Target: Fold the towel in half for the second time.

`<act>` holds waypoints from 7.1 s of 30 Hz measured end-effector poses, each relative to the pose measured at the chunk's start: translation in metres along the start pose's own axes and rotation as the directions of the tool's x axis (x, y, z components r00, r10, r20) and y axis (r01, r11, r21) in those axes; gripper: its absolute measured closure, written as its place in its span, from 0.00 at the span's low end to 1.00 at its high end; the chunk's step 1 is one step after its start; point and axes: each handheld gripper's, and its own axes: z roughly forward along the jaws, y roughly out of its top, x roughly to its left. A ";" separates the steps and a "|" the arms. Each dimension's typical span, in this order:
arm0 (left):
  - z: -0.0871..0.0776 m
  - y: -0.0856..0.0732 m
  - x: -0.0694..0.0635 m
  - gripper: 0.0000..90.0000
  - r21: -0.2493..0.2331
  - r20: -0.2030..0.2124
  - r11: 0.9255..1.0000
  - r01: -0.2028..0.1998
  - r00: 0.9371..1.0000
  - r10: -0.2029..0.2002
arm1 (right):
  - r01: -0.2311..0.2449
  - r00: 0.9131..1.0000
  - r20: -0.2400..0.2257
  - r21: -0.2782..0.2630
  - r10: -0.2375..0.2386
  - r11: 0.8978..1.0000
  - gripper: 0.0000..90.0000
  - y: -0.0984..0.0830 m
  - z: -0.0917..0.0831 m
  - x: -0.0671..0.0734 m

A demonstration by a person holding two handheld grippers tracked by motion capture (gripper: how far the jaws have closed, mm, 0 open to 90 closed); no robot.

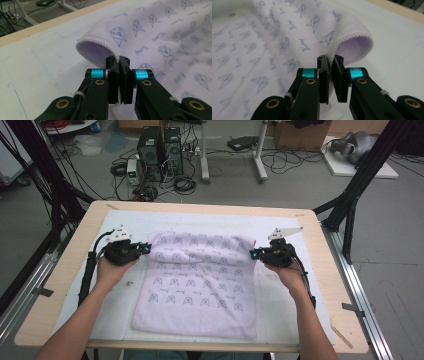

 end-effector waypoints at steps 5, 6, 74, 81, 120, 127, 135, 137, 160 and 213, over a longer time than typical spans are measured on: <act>-0.017 -0.030 -0.021 0.96 0.036 0.053 0.999 -0.031 0.998 0.029 | 0.010 0.998 -0.067 0.064 -0.006 0.998 0.92 -0.030 -0.010 0.027; -0.018 -0.036 -0.023 0.96 0.047 0.065 0.999 -0.023 0.998 0.020 | 0.018 0.998 -0.068 0.078 -0.013 0.997 0.92 -0.037 -0.009 0.031; -0.055 -0.074 -0.065 0.71 0.175 0.198 0.977 -0.126 0.976 0.090 | 0.144 0.977 -0.178 0.115 -0.122 0.983 0.69 -0.092 -0.013 0.091; -0.065 -0.061 -0.066 0.70 0.098 0.207 0.989 -0.112 0.974 0.090 | 0.188 0.971 -0.162 0.078 -0.174 0.979 0.68 -0.080 -0.017 0.100; -0.105 -0.068 -0.105 0.88 0.099 0.288 0.972 -0.213 0.941 0.177 | 0.257 0.912 -0.339 0.029 -0.232 0.966 0.84 -0.079 -0.056 0.124; -0.083 -0.060 -0.088 0.67 0.091 0.223 0.984 -0.156 0.966 0.132 | 0.166 0.960 -0.230 0.001 -0.162 0.986 0.69 -0.072 -0.044 0.100; -0.046 -0.040 -0.062 0.56 0.072 0.080 0.994 -0.081 0.994 0.075 | 0.120 0.991 -0.065 0.025 -0.118 0.992 0.55 -0.049 -0.018 0.065; -0.038 -0.037 -0.055 0.54 0.069 0.043 0.995 -0.065 0.997 0.063 | 0.108 0.993 -0.045 0.032 -0.107 0.994 0.52 -0.045 -0.012 0.060; -0.004 -0.047 -0.032 0.84 0.208 0.083 0.978 0.003 0.996 -0.020 | 0.100 0.993 -0.074 0.180 -0.088 0.979 0.88 -0.058 0.015 0.043; 0.026 -0.009 -0.015 0.83 0.169 -0.032 0.985 -0.020 0.999 0.026 | 0.014 0.998 0.058 0.117 -0.021 0.993 0.69 -0.013 0.030 0.000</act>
